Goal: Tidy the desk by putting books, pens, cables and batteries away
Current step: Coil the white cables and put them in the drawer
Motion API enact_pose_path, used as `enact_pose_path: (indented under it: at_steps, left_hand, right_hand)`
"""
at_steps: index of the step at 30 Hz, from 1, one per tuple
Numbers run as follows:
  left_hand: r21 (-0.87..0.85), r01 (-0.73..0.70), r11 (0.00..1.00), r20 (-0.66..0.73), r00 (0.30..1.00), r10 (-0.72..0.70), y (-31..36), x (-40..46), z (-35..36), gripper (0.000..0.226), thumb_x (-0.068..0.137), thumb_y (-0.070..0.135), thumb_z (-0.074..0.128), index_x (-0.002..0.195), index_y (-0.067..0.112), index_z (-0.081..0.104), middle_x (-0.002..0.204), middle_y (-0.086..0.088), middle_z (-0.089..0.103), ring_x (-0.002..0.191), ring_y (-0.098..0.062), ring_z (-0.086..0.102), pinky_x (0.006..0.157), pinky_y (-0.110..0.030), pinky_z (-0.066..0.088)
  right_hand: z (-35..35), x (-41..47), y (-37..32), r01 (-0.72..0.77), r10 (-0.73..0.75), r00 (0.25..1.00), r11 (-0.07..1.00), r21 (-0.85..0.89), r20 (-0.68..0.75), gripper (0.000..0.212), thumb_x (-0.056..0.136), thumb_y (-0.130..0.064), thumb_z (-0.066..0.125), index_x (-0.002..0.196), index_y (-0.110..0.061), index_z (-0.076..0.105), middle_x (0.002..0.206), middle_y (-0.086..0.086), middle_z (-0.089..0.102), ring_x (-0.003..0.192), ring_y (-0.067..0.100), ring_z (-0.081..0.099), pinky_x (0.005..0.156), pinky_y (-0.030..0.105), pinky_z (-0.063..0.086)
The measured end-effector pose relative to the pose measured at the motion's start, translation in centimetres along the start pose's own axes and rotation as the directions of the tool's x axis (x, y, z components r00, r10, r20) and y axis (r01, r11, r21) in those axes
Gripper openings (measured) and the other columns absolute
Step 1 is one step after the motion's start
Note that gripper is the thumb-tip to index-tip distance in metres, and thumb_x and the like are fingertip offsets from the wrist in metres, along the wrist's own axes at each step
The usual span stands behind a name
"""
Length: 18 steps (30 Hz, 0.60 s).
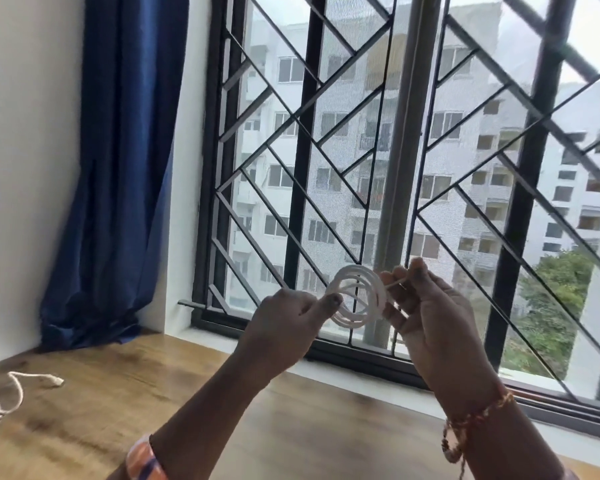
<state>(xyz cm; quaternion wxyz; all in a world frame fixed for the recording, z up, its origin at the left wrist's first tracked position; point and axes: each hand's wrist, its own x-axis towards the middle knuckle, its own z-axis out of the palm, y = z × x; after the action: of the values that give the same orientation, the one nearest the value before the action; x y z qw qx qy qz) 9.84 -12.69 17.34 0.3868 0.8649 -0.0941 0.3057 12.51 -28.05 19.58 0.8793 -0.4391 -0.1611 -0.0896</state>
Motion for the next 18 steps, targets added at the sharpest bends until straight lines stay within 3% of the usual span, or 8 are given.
enact_pose_path:
  at_steps: [2, 5, 8, 11, 14, 16, 18]
  left_hand:
    - [-0.151, 0.069, 0.986, -0.011, 0.997, -0.072, -0.1, 0.1, 0.2, 0.057, 0.086, 0.051, 0.051, 0.060, 0.000, 0.054, 0.036, 0.008, 0.033, 0.035, -0.004, 0.030, 0.048, -0.024, 0.025]
    - [-0.311, 0.096, 0.945, -0.072, 0.990, -0.124, 0.1, 0.2, 0.5, 0.047, 0.087, 0.043, 0.055, 0.052, 0.012, 0.052, 0.039, 0.008, 0.041, 0.034, -0.004, 0.034, 0.049, -0.024, 0.029]
    - [-0.345, 0.121, 0.931, -0.088, 0.983, -0.161, 1.0, 0.2, 0.9, 0.042, 0.093, 0.033, 0.050, 0.063, 0.007, 0.062, 0.046, -0.002, 0.056, 0.037, -0.012, 0.044, 0.052, -0.027, 0.039]
    - [-0.400, 0.201, 0.894, 0.011, 0.977, -0.215, 2.4, -0.3, 1.3, 0.035, 0.097, 0.022, 0.040, 0.082, 0.001, 0.064, 0.068, -0.013, 0.070, 0.042, -0.018, 0.057, 0.050, -0.029, 0.047]
    - [-0.510, 0.283, 0.812, 0.096, 0.957, -0.274, 3.0, -0.5, 1.0, 0.028, 0.096, 0.014, 0.037, 0.093, 0.002, 0.062, 0.089, -0.021, 0.070, 0.058, -0.023, 0.063, 0.061, -0.035, 0.055]
    - [-0.579, 0.330, 0.746, 0.136, 0.941, -0.311, 3.0, -0.7, 0.4, 0.024, 0.094, 0.008, 0.040, 0.093, 0.003, 0.063, 0.088, -0.017, 0.068, 0.062, -0.020, 0.061, 0.067, -0.039, 0.058]
    - [-0.668, 0.361, 0.651, 0.214, 0.931, -0.297, 2.7, -1.0, -0.5, 0.021, 0.091, 0.002, 0.042, 0.085, -0.001, 0.062, 0.079, -0.015, 0.066, 0.060, -0.018, 0.061, 0.059, -0.033, 0.058]
  right_hand:
    - [-0.2, -0.3, -0.1, 0.016, -0.017, 0.999, 0.999, 0.030, 0.049, 0.014, 0.077, -0.027, 0.058, 0.076, -0.014, 0.054, 0.067, 0.002, 0.062, 0.062, 0.011, 0.065, 0.055, 0.029, 0.053]
    - [-0.3, -1.4, -0.6, 0.122, -0.119, 0.979, 0.993, -0.009, 0.167, 0.013, 0.073, -0.024, 0.061, 0.076, -0.013, 0.056, 0.065, 0.001, 0.064, 0.067, 0.012, 0.065, 0.058, 0.031, 0.055]
    - [0.4, -2.6, -0.6, 0.197, -0.160, 0.948, 0.974, -0.114, 0.275, 0.019, 0.069, -0.030, 0.063, 0.078, -0.013, 0.060, 0.070, 0.003, 0.065, 0.075, 0.014, 0.064, 0.064, 0.034, 0.056]
    - [1.2, -3.3, 0.3, 0.201, -0.162, 0.948, 0.972, -0.121, 0.273, 0.027, 0.068, -0.034, 0.061, 0.084, -0.012, 0.063, 0.068, 0.005, 0.059, 0.070, 0.013, 0.058, 0.057, 0.030, 0.053]
    - [1.8, -3.6, 1.2, 0.215, -0.177, 0.955, 0.966, -0.142, 0.240, 0.028, 0.075, -0.038, 0.061, 0.091, -0.015, 0.063, 0.069, 0.001, 0.053, 0.066, 0.009, 0.052, 0.057, 0.026, 0.048]
    - [2.3, -4.1, 1.7, 0.267, -0.192, 0.927, 0.940, -0.210, 0.322, 0.023, 0.084, -0.036, 0.062, 0.096, -0.016, 0.059, 0.073, 0.002, 0.048, 0.066, 0.006, 0.050, 0.060, 0.025, 0.045]
    - [2.8, -4.5, 2.2, 0.390, -0.215, 0.883, 0.831, -0.396, 0.417, 0.024, 0.085, -0.014, 0.064, 0.103, -0.012, 0.049, 0.079, 0.003, 0.043, 0.066, 0.000, 0.050, 0.058, 0.018, 0.047]
